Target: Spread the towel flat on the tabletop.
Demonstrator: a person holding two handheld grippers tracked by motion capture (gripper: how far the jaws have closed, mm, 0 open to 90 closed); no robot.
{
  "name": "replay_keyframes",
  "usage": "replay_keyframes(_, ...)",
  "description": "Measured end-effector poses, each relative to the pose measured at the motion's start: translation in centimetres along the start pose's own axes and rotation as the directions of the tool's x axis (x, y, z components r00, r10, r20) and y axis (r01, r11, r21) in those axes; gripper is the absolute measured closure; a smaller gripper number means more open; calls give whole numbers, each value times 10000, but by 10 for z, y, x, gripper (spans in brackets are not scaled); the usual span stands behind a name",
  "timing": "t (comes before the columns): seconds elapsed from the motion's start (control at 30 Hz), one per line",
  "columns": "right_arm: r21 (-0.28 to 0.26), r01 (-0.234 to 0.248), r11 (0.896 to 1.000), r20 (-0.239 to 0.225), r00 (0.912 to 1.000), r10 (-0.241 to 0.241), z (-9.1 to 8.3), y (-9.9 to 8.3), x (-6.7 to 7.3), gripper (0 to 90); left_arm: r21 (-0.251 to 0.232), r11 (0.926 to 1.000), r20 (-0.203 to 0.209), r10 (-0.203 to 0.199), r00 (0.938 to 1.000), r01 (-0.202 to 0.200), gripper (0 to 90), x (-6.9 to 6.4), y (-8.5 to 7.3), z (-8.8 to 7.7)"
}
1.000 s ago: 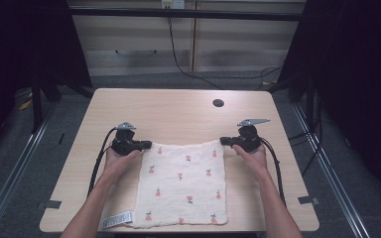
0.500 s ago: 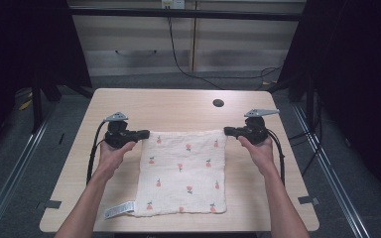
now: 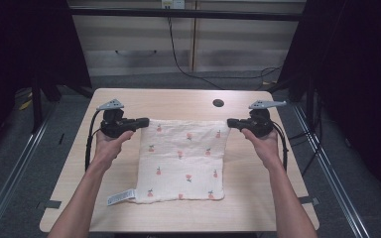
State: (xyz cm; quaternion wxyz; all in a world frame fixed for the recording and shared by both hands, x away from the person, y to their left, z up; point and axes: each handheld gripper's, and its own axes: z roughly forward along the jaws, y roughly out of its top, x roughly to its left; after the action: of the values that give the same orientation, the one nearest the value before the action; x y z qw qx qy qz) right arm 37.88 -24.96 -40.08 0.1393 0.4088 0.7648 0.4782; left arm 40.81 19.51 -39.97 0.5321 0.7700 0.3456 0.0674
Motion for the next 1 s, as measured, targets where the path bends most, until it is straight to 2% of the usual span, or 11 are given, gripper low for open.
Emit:
replay_keyframes(0.1,-132,78,9999,1,10000,-78,-4,8,1,892,-7,9998,1,194,9998,-194,864,-2,7,-4)
replay_keyframes(0.23,-31,511,9987,84,9987,-511,-8,21,5,892,-153,9987,-83,493,9988,-494,864,-6,14,-12)
replay_keyframes(0.37,-336,490,9982,-9,9988,-491,-12,26,8,892,-118,9976,-158,676,9976,-678,864,-7,10,-17)
replay_keyframes(0.57,-89,633,9980,-447,9970,-636,3,8,19,892,286,9982,-346,531,9980,-521,862,0,-17,-16)
replay_keyframes(0.77,171,823,9965,-728,9941,-808,8,-6,28,892,227,9996,-381,191,9991,-183,862,4,-36,-21)
replay_keyframes(1.0,108,779,9969,-858,9934,-767,3,-22,32,892,89,9996,-266,260,9993,-257,862,-6,-47,-24)
